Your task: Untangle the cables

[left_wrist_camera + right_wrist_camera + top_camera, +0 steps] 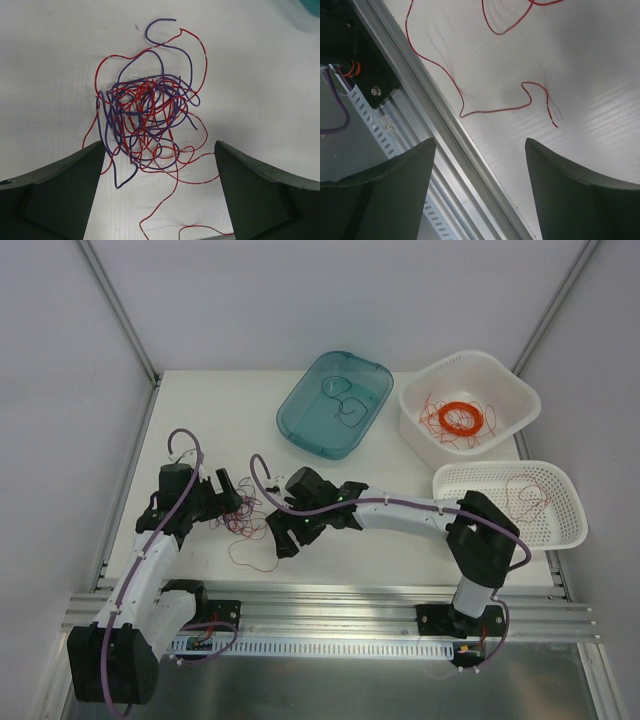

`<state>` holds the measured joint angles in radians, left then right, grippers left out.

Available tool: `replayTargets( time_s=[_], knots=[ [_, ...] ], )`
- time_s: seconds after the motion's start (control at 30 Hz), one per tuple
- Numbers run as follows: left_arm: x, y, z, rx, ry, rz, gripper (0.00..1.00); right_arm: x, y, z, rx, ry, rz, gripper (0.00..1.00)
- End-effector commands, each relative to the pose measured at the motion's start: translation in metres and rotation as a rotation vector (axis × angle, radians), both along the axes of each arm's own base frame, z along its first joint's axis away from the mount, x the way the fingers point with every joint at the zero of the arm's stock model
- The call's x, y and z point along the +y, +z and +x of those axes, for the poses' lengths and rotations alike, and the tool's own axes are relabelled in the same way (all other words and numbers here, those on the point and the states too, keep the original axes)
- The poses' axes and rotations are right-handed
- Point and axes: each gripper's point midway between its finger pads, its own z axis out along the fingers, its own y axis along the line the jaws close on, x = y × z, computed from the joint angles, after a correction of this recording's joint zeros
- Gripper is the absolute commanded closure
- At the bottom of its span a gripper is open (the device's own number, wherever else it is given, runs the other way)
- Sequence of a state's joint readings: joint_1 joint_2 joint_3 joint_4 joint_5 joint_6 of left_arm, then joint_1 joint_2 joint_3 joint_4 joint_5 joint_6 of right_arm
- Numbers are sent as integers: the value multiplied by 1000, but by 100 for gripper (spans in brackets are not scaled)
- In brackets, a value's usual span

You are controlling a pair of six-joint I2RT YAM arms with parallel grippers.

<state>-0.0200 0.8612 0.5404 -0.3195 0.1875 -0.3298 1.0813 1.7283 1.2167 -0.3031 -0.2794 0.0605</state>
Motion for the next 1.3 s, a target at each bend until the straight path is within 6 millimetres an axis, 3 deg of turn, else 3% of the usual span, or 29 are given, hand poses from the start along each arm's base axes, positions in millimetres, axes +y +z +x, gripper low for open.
replayTargets(
  time_s=[0.0,0.2,0.43,0.5,0.67,0.7,0.73,0.8,0.83,0.93,0.97,1.0,1.17,1.27],
  knots=[
    [4,-2,1,9,29,17,8,31,17,-1,16,0,82,24],
    [6,-6,0,30,43,17,8,50,-1,-3,44,-30,93,31],
    [4,-7,-2,39,42,10,9,66,-17,10,48,-110,99,42],
    [4,-7,-3,38,42,5,9,66,-20,18,23,-136,90,55],
    [1,-8,-4,43,33,-7,9,40,-29,45,-32,-245,47,95],
    [1,-8,-4,43,33,-9,9,28,-37,46,-28,-263,20,99],
    [0,-8,-4,47,34,-13,9,23,-28,50,-43,-273,34,99],
    [-1,-10,-6,54,35,-22,10,-2,-32,61,-58,-315,-8,99],
    [-2,-11,-6,60,39,-27,10,-11,-19,69,-90,-339,2,99],
    [-2,-10,-7,69,60,-46,11,-45,-7,84,-147,-374,-40,99],
    [-3,-11,-7,74,68,-53,11,-51,13,87,-181,-373,-11,99],
    [-4,-11,-7,79,73,-62,11,-66,17,93,-227,-370,-57,99],
    [-8,-17,-4,140,116,-112,12,-96,80,104,-399,-329,-75,99],
    [-11,-23,-1,187,130,-125,13,-100,107,106,-440,-301,-56,99]
  ],
)
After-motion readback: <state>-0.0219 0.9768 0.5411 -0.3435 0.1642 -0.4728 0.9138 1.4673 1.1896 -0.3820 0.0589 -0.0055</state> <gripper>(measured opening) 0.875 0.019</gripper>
